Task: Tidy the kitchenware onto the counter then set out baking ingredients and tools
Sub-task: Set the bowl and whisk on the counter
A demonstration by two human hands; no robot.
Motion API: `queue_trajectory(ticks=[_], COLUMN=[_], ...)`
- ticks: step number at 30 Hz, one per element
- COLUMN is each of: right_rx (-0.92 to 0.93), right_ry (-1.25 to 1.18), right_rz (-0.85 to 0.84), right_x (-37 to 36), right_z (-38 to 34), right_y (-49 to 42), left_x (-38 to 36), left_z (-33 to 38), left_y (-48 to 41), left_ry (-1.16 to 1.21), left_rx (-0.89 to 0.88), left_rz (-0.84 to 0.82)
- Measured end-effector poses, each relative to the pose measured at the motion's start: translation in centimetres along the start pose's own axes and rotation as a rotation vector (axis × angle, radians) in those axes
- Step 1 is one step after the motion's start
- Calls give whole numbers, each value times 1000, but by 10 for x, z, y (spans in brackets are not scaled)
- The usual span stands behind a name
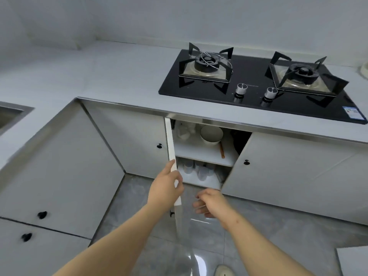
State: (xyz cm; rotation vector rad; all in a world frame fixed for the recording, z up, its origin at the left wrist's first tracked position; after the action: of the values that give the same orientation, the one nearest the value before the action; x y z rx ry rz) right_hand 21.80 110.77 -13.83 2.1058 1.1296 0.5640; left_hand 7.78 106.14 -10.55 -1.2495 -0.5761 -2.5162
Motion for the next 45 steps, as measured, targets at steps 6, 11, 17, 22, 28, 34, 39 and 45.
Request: queue_trajectory(ticks=[6,11,17,22,28,34,39,45], right_rx=[-13,-20,30,93,144,120,68,32], right_ry=[39,75,34,-126,-274,-351,-371,-381], right_rz=[42,0,31,158,359,354,304,257], right_x=[-37,-63,-47,21,152,255,303,323], right_z=[-7,-19,-28,-29,-25,-22,-15,-6], right_y=[1,-2,4,11,21,-6,-34,-48], left_x=[50,60,63,41,-17,-89,-133,-138], left_z=[-67,-84,-62,21,116,172,190,194], left_y=[24,24,19,-14,-84,-169,-223,-239], left_ry=[-58,-152,-226,-14,333,776,964,713], left_rx=[252,227,89,-64,-14,299,465,437], left_rz=[25,-81,86,-19,-334,-321,-304,-364])
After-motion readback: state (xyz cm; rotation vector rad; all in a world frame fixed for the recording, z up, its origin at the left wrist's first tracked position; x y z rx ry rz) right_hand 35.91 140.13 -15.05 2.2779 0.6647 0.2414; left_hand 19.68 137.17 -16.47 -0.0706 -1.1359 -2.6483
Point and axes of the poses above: each hand's wrist, its own y-axis away from the middle knuckle, its own x-axis out of the back of the hand, z = x × y, the point moved 7 cm from there along -y, towards the middle knuckle, and after that the axes turned 12 degrees about -z, right-handed, at the moved point
